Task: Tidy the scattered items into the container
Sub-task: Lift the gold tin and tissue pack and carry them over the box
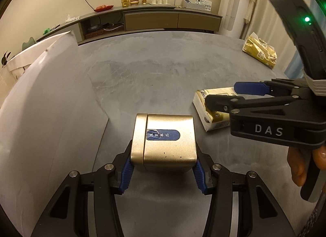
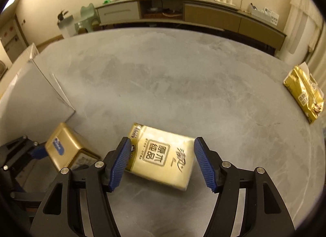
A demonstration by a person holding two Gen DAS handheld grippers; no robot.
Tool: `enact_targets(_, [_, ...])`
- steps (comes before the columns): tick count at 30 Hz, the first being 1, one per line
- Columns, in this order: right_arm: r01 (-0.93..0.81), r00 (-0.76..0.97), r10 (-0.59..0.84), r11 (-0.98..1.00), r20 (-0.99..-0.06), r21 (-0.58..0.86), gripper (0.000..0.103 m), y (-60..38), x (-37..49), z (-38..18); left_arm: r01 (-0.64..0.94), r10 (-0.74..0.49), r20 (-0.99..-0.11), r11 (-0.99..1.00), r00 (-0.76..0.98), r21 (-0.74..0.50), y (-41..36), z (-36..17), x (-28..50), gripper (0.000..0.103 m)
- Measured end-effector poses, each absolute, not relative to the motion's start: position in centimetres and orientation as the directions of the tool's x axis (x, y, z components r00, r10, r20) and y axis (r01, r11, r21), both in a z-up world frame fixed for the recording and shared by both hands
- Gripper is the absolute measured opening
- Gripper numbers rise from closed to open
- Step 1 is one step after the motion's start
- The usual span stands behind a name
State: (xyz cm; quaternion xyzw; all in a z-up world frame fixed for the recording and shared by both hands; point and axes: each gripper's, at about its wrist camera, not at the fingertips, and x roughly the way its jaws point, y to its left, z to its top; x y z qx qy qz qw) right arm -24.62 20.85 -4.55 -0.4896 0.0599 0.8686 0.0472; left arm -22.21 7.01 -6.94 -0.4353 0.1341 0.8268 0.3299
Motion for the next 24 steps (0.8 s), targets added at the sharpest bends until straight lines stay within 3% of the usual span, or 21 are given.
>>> enact_targets(7, [-0.202, -0.413, -0.258, -0.909, -0.874, 0.364, 0.068, 22.8, -21.4, -5.9, -0.666, 0.436, -0.808, -0.742, -0.396, -0.073, 6.8, -6.8, -21.8, 0.052])
enact_targets(14, [-0.125, -0.459, -0.126, -0.971, -0.879, 0.204, 0.068, 21.3, -20.0, -4.4, -0.683, 0.462, -0.810, -0.722, -0.361, -0.108, 7.4, -7.0, -21.5, 0.052])
enact_targets(18, [-0.185, -0.462, 0.058, -0.982, -0.885, 0.032, 0.066, 22.4, -20.5, -4.4, -0.759, 0.521, -0.802, -0.637, -0.293, -0.136, 8.5, -6.5, -19.4, 0.052])
enact_targets(21, [-0.284, -0.460, 0.097, -0.958, -0.883, 0.043, 0.068, 25.5, -20.0, -4.1, -0.805, 0.571, -0.785, -0.569, -0.240, -0.168, 9.2, -5.9, -18.0, 0.052])
enact_targets(24, [-0.328, -0.500, 0.040, -0.933, -0.865, 0.147, 0.068, 27.1, -19.3, -3.5, -0.802, 0.563, -0.782, -0.580, -0.268, -0.142, 9.2, -5.4, -17.8, 0.052])
